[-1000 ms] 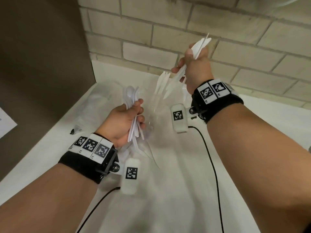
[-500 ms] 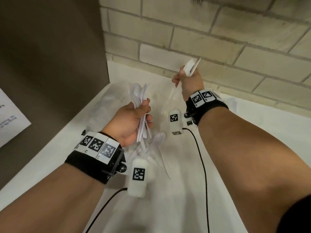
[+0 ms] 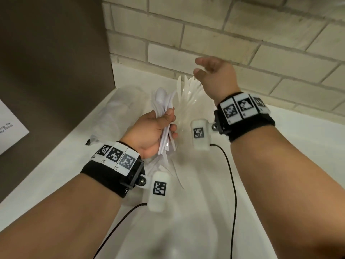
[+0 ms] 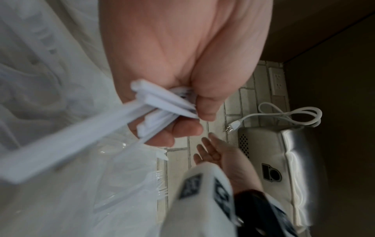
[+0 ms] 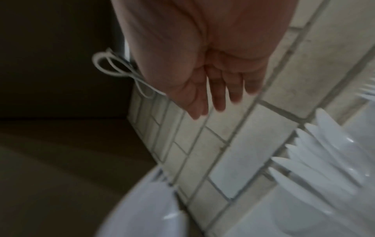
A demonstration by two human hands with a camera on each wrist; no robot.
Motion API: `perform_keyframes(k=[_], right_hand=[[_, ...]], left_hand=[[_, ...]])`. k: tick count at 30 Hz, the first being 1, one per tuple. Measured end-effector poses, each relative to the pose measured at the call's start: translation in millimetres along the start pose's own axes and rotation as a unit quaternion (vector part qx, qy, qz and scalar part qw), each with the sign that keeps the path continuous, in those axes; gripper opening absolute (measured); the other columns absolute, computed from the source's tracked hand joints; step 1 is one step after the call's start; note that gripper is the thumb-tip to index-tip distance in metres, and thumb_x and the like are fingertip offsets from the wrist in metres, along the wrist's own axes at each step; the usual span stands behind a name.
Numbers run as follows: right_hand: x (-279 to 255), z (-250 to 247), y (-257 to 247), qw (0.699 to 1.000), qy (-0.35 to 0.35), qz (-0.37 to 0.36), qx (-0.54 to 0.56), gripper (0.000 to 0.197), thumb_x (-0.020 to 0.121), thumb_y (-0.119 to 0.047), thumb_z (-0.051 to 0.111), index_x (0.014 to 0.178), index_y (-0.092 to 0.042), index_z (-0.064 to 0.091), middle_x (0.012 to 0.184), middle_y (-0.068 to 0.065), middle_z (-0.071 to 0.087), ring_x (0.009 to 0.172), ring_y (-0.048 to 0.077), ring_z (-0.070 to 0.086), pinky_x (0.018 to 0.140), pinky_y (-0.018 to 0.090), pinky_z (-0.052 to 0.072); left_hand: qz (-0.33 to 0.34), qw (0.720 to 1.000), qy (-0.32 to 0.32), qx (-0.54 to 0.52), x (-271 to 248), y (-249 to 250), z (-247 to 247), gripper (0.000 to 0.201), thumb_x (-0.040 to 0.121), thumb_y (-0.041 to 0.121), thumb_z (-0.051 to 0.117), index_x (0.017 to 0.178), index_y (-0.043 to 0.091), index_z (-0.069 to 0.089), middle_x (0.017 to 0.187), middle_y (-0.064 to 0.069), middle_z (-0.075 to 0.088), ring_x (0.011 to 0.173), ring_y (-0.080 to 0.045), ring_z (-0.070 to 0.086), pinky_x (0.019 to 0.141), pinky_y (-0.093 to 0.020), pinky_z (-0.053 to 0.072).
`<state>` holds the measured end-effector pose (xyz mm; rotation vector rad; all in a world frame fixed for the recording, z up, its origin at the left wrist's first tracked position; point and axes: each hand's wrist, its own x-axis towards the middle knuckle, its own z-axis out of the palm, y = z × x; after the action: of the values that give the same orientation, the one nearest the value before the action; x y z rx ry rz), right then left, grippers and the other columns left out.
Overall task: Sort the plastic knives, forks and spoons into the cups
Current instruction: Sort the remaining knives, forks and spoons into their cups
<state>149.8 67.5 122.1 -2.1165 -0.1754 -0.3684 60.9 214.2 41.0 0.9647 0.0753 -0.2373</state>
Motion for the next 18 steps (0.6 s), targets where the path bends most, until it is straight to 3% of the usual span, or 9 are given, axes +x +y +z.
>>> perform_keyframes(k=[3,6,10,13,15,18], right_hand=[[-40.0,-16.5,-11.2,0.997,-0.042,0.015,0.069,0.013,0.085,-0.006,0.062,0.086,-0.018,0.069,0.08,-0.008,0.067,0.068,0.004,0.06,0.068,0.018,0.049],[-73.9,-26.1,-9.1,0.993,-0.066,0.047,0.086,0.006,0.086,-0.008,0.063,0.085,-0.014,0.066,0.07,-0.001,0.063,0.051,0.008,0.058,0.051,0.026,0.05],[-95.9,-35.9,3.6,0.988,-0.04,0.088,0.117,0.011,0.085,-0.009,0.068,0.088,-0.013,0.057,0.076,0.002,0.059,0.058,0.014,0.063,0.055,0.031,0.056],[-104.3,-38.6,13.2,0.985,-0.063,0.101,0.125,0.019,0.082,0.003,0.067,0.086,-0.015,0.059,0.08,0.006,0.062,0.07,0.023,0.068,0.069,0.036,0.059],[-107.9,-38.2,16.7,0.983,-0.059,0.108,0.138,0.025,0.082,0.003,0.067,0.09,-0.018,0.056,0.08,0.008,0.064,0.074,0.03,0.07,0.075,0.041,0.059],[-110.2,-36.8,18.4,0.98,-0.035,0.124,0.154,0.032,0.084,0.0,0.064,0.094,-0.025,0.048,0.083,0.008,0.069,0.076,0.025,0.068,0.07,0.033,0.056]], left_hand=[[0.009,1.0,-0.021,0.018,-1.7,-6.6,8.0,0.009,0.084,0.019,0.061,0.088,0.011,0.06,0.076,0.0,0.056,0.056,-0.011,0.052,0.057,-0.028,0.048],[0.043,0.993,-0.014,0.112,-2.6,-14.0,21.1,0.01,0.094,0.015,0.054,0.09,0.007,0.06,0.076,0.001,0.06,0.054,-0.01,0.05,0.058,-0.028,0.047],[0.074,0.969,-0.028,0.236,-3.9,-22.7,35.3,0.016,0.097,0.02,0.052,0.093,0.005,0.058,0.076,0.0,0.058,0.049,-0.01,0.05,0.058,-0.032,0.045],[0.071,0.969,-0.047,0.234,-7.9,-25.5,41.0,0.017,0.097,0.024,0.051,0.093,0.011,0.062,0.076,0.002,0.062,0.048,-0.011,0.051,0.057,-0.029,0.046],[0.061,0.97,-0.062,0.226,-11.2,-25.4,43.3,0.019,0.098,0.021,0.048,0.089,0.013,0.063,0.065,0.005,0.065,0.047,-0.009,0.054,0.05,-0.022,0.046],[0.045,0.98,-0.069,0.183,-11.8,-26.6,43.4,0.02,0.097,0.02,0.049,0.094,0.007,0.064,0.072,0.004,0.068,0.051,-0.011,0.06,0.051,-0.023,0.05]])
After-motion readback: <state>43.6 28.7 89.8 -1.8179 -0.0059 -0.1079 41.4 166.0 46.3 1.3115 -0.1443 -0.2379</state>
